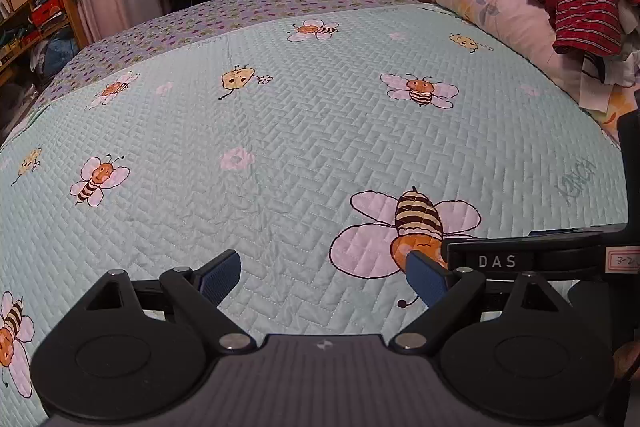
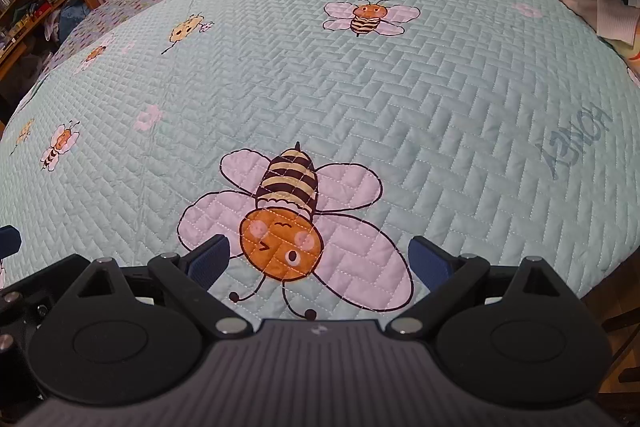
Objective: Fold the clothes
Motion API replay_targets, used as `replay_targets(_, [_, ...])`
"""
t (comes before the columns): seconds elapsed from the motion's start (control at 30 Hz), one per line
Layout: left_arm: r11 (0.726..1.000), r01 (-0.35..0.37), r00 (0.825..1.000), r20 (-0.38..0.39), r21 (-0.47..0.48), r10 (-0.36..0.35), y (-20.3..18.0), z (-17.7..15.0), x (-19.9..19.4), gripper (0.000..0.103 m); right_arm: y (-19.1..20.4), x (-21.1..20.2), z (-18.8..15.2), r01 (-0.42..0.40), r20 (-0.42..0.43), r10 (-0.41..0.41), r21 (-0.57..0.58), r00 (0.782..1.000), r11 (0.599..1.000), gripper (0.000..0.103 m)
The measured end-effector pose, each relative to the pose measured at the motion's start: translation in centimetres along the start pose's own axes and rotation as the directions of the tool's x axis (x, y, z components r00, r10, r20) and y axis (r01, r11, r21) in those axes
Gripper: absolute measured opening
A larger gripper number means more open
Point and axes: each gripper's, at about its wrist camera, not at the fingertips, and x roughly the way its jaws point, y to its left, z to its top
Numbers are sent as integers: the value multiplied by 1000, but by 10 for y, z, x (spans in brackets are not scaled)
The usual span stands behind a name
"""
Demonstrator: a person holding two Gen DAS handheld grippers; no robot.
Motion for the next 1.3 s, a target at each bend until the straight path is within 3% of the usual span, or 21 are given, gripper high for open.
replay_targets(1.3, [999, 10, 991, -130, -52, -16, 11, -1, 22, 86, 1, 6, -2, -3, -17, 3, -2, 1000, 1000, 96])
